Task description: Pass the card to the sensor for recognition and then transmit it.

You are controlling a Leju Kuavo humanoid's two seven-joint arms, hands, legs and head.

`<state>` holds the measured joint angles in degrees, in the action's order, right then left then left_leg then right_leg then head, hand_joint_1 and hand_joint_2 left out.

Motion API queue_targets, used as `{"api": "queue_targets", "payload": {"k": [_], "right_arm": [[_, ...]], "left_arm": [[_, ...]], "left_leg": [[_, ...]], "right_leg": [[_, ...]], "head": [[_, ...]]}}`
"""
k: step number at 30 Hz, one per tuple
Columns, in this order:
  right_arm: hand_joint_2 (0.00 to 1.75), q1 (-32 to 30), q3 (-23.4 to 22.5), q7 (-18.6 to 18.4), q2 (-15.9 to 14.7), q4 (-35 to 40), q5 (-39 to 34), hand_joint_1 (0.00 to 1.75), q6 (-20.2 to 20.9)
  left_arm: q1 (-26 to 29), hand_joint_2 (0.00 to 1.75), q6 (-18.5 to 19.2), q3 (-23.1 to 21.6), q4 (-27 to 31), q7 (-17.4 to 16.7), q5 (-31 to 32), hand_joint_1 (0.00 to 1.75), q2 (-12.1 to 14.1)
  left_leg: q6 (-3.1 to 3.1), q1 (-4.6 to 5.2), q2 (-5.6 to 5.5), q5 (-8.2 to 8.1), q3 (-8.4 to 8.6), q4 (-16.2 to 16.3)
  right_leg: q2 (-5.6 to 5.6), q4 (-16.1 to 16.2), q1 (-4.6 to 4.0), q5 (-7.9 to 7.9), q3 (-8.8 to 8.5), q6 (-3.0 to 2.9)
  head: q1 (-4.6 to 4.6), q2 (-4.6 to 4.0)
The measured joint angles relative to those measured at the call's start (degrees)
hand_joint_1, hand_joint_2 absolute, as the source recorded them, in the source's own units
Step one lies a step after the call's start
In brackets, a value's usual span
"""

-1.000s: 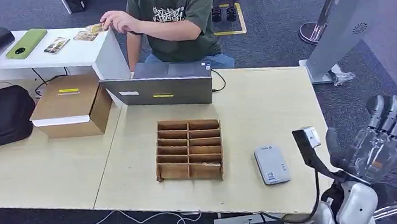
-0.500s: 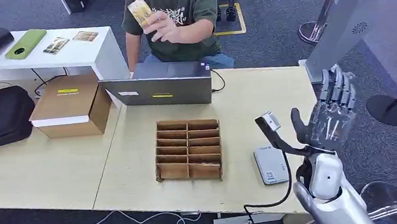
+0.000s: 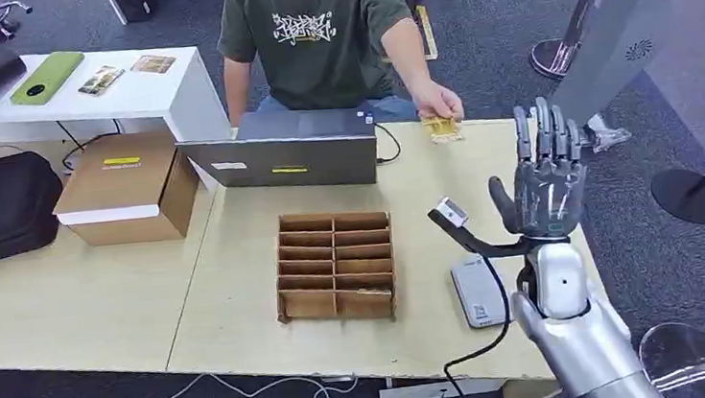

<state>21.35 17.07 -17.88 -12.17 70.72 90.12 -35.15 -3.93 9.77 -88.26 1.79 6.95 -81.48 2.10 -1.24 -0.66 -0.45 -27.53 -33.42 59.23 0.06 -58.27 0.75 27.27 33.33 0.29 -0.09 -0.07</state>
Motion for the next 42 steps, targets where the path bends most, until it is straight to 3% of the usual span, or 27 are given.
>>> {"api": "queue_targets", "payload": {"k": [10,16,34,35,36,37,42], "right_arm": [[1.75,18.11,1.60,5.01,1.20,-23.35,0.00,0.00,-3.32],[1.75,24.84,4.22,6.57,2.60,-32.51,0.00,0.00,-3.54],[1.75,28.38,5.64,9.05,4.87,-39.05,0.00,0.03,-3.67],[1.75,28.54,5.68,9.16,5.03,-39.29,-0.02,0.70,-3.67],[1.75,28.66,5.70,9.31,5.22,-39.53,-0.04,1.55,-3.67],[1.75,28.90,5.73,9.57,5.44,-39.86,-0.13,1.73,-3.65],[1.75,29.70,5.79,10.12,6.16,-40.95,-0.28,1.75,-3.54]], "left_arm": [[-0.06,0.00,0.17,0.00,0.11,-0.41,1.14,0.00,0.79],[-0.05,0.00,0.24,0.00,0.13,-0.41,1.46,0.00,0.92],[0.10,0.00,0.33,0.00,0.13,-0.41,0.57,0.00,1.38],[0.11,0.00,0.33,0.00,0.13,-0.39,0.52,0.00,1.38],[0.12,0.00,0.33,0.00,0.13,-0.41,0.46,0.00,1.38],[0.11,0.00,0.33,0.00,0.13,-0.39,0.37,0.00,1.40],[0.15,0.00,0.35,0.00,0.13,-0.41,0.04,0.00,1.40]], "left_leg": [[-0.01,0.00,-0.03,0.13,-0.02,0.00],[-0.02,-0.01,-0.05,0.13,-0.05,0.01],[-0.02,-0.01,-0.06,0.13,-0.06,0.01],[-0.02,-0.01,-0.06,0.13,-0.06,0.01],[-0.02,-0.01,-0.05,0.13,-0.06,0.01],[-0.02,-0.01,-0.05,0.13,-0.05,0.01],[-0.02,-0.01,-0.06,0.13,-0.06,0.01]], "right_leg": [[0.00,-0.02,0.00,-0.14,0.04,-0.07],[-0.02,-0.03,-0.01,-0.14,0.06,-0.07],[-0.01,-0.02,-0.01,-0.14,0.07,-0.07],[-0.01,-0.02,-0.01,-0.14,0.07,-0.07],[0.00,-0.02,-0.01,-0.14,0.07,-0.07],[0.00,-0.02,-0.01,-0.14,0.08,-0.07],[-0.01,-0.03,-0.01,-0.14,0.08,-0.07]], "head": [[-0.04,0.00],[-0.02,0.00],[-0.02,0.00],[-0.02,0.00],[-0.02,0.00],[-0.02,0.00],[-0.02,0.00]]}}
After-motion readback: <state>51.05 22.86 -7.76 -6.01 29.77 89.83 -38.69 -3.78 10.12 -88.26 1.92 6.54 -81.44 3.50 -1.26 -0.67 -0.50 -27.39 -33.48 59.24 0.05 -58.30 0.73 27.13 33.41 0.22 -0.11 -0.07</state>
